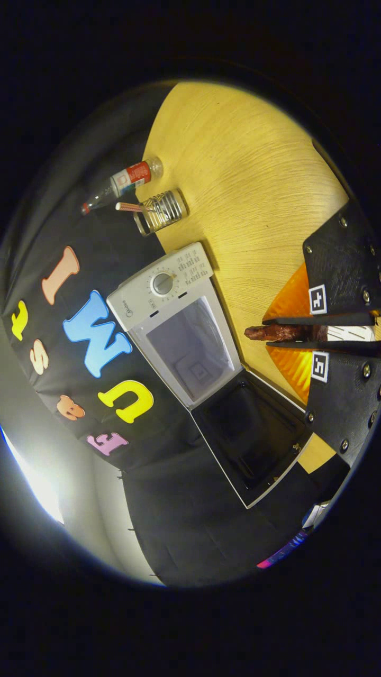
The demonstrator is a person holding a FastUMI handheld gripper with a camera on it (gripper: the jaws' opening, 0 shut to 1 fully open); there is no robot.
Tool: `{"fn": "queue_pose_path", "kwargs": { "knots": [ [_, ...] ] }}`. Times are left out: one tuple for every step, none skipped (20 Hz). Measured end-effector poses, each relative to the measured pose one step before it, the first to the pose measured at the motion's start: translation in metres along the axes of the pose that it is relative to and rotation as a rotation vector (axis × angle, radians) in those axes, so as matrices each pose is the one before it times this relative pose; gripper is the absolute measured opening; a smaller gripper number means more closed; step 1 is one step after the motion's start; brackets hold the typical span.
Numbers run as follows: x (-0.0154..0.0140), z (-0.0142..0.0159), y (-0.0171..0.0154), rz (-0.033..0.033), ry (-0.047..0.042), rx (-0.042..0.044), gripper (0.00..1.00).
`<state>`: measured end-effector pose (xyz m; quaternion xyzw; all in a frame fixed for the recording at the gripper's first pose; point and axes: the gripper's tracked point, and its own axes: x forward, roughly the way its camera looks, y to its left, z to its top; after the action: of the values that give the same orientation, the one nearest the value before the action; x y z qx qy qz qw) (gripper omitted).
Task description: Open the microwave, put the food inside, and close the microwave door.
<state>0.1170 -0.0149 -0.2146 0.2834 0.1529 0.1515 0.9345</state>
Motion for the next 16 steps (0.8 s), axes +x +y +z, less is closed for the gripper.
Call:
{"fn": "queue_pose_path", "kwargs": {
  "knots": [
    [-0.00208, -0.00090, 0.00170, 0.01004, 0.01377, 0.00156, 0.11],
    [-0.00127, 0.00570, 0.00128, -0.00373, -0.00670, 0.00743, 0.11],
    [-0.00010, 0.00278, 0.00272, -0.00968, 0.00284, -0.01050, 0.11],
    [0.00096, 0.00601, 0.00239, -0.01381, -0.01169, -0.00291, 0.11],
    [-0.00018, 0.00326, 0.00401, 0.00210, 0.00017, -0.00364, 0.11],
    [0.00104, 0.00622, 0.00529, 0.00409, -0.01132, 0.00494, 0.11],
    [0.00162, 0.00510, 0.00516, 0.00625, -0.00425, -0.00561, 0.11],
    [0.00227, 0.00617, 0.00563, 0.00301, -0.00961, -0.00921, 0.11],
    [0.00437, 0.00578, 0.00643, -0.00009, -0.01045, -0.02589, 0.11],
    [0.00613, 0.00653, 0.00463, -0.00576, -0.00823, -0.03568, 0.11],
    [0.00711, 0.00518, 0.00573, -0.00514, -0.00676, -0.03472, 0.11],
    [0.00818, 0.00751, 0.00595, 0.00241, -0.00618, -0.02095, 0.11],
    [0.00914, 0.00445, 0.00642, 0.00400, -0.00282, -0.02102, 0.11],
    [0.01062, 0.00641, 0.00510, -0.00084, -0.00489, -0.02160, 0.11],
    [0.01082, 0.00463, 0.00425, -0.00101, -0.00550, -0.02880, 0.11],
    [0.01134, 0.00428, 0.00486, -0.00319, -0.00637, -0.02924, 0.11]
  ]
}}
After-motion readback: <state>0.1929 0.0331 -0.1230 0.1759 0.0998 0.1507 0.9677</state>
